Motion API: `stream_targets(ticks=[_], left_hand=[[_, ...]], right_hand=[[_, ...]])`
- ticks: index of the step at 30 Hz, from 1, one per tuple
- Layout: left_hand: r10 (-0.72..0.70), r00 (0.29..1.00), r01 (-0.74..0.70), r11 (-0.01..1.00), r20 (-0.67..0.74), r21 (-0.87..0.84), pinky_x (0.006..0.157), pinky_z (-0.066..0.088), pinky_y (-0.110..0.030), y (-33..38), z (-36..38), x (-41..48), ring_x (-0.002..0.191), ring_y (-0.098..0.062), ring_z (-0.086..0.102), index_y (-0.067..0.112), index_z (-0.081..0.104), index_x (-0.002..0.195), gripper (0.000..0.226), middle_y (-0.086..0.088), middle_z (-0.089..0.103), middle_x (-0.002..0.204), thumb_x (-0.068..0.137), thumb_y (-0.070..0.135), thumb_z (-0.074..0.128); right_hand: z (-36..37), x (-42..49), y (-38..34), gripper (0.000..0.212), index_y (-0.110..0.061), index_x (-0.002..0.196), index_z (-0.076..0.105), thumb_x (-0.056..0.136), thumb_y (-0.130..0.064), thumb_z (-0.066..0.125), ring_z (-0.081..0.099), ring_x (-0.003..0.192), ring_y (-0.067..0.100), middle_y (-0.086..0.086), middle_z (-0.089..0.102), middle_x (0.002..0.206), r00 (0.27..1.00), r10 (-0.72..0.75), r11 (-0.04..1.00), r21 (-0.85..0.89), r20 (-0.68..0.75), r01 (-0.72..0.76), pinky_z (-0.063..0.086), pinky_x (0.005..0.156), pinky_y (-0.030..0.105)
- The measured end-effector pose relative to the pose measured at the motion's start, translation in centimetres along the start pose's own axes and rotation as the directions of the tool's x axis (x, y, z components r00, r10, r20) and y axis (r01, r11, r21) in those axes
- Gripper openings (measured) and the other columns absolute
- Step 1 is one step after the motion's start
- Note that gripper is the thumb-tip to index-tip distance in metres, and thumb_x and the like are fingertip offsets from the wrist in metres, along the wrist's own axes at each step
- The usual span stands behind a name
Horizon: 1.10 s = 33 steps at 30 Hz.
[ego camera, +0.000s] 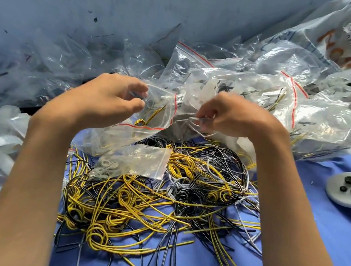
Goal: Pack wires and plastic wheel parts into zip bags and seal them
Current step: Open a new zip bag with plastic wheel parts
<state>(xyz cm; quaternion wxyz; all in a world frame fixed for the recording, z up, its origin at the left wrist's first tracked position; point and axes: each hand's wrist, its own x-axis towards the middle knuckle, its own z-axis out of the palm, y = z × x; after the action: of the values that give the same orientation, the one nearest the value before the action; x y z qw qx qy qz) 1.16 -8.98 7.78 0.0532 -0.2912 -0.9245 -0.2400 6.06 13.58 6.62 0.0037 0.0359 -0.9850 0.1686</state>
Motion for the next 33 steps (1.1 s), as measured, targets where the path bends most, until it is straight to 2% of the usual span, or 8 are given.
stream_targets(ticks=[9,12,15,21,25,28,30,33], left_hand=[[0.03,0.999,-0.03,1.0,0.013,-0.001,0.084,0.032,-0.019,-0.1,0.2,0.1,0.102,-0.007,0.052,0.018,0.06,0.124,0.032,0.006,0.061,0.116,0.093,0.027,0.054],[0.037,0.998,-0.035,0.999,0.044,-0.039,0.086,0.035,-0.023,0.1,0.1,0.1,0.104,-0.012,0.055,0.017,0.061,0.123,0.032,0.003,0.064,0.115,0.096,0.029,0.049],[0.017,0.997,-0.007,0.993,0.08,-0.119,0.08,0.044,-0.027,0.2,0.1,0.0,0.098,-0.02,0.061,0.017,0.065,0.114,0.033,0.002,0.067,0.099,0.099,0.033,0.041],[0.014,0.993,0.012,0.977,0.117,-0.212,0.075,0.039,-0.011,0.4,0.1,0.0,0.091,0.011,0.056,0.021,0.067,0.111,0.066,0.019,0.064,0.096,0.076,0.062,0.028],[0.017,0.996,-0.005,0.991,0.091,-0.132,0.075,0.042,-0.017,0.0,0.0,-0.1,0.089,-0.013,0.063,0.019,0.068,0.105,0.052,0.011,0.067,0.089,0.088,0.055,0.036],[0.012,0.998,-0.004,0.993,0.066,-0.114,0.072,0.042,-0.015,-0.2,-0.1,-0.1,0.091,-0.015,0.063,0.024,0.067,0.112,0.034,0.014,0.066,0.088,0.094,0.043,0.045],[0.017,0.998,-0.01,0.994,0.066,-0.109,0.073,0.043,-0.017,-0.2,-0.1,-0.1,0.092,-0.014,0.062,0.023,0.066,0.115,0.033,0.013,0.066,0.09,0.094,0.04,0.046],[0.023,0.998,-0.017,0.995,0.064,-0.101,0.078,0.045,-0.027,-0.1,-0.1,-0.2,0.095,-0.019,0.063,0.021,0.065,0.116,0.033,0.01,0.067,0.092,0.094,0.038,0.047]], right_hand=[[-1.9,-1.8,-2.2,0.021,-0.028,0.085,0.064,0.098,-0.025,0.048,0.059,0.061,-0.008,-0.02,0.063,0.069,0.982,-0.178,0.929,0.319,-0.061,0.188,0.044,0.054,0.014],[-1.4,-1.8,-2.4,0.02,-0.017,0.087,0.063,0.099,-0.017,0.046,0.072,0.071,0.019,0.004,0.064,0.079,0.986,-0.156,0.854,0.509,0.051,0.109,0.06,0.065,0.035],[-1.4,-1.7,-2.3,0.015,-0.019,0.093,0.066,0.097,-0.019,0.051,0.068,0.059,0.014,0.011,0.063,0.079,0.987,-0.157,0.882,0.455,0.03,0.126,0.058,0.055,0.028],[-1.7,-1.6,-2.1,0.012,-0.023,0.09,0.069,0.093,-0.019,0.058,0.063,0.057,0.005,0.002,0.069,0.073,0.984,-0.175,0.908,0.379,-0.037,0.176,0.055,0.055,0.021],[-1.4,-1.0,-0.6,0.012,-0.014,0.092,0.074,0.09,-0.016,0.063,0.064,0.055,0.004,-0.006,0.067,0.063,0.999,0.012,0.975,0.221,-0.042,-0.002,0.057,0.056,0.022],[-0.9,-0.5,0.4,0.026,-0.006,0.11,0.068,0.091,-0.021,0.062,0.069,0.088,0.017,0.008,0.072,0.099,0.986,0.135,0.973,0.203,-0.096,-0.113,0.056,0.085,0.037],[-0.9,-0.5,0.7,0.055,-0.012,0.141,0.042,0.092,-0.032,0.058,0.052,0.122,0.017,0.003,0.05,0.141,0.996,0.087,0.982,0.168,0.002,-0.086,0.04,0.106,0.036],[-0.3,-0.4,0.9,0.078,-0.027,0.151,0.009,0.092,-0.033,0.059,0.031,0.139,0.014,-0.004,0.024,0.156,0.982,0.062,0.993,0.084,0.179,-0.078,0.024,0.115,0.032]])
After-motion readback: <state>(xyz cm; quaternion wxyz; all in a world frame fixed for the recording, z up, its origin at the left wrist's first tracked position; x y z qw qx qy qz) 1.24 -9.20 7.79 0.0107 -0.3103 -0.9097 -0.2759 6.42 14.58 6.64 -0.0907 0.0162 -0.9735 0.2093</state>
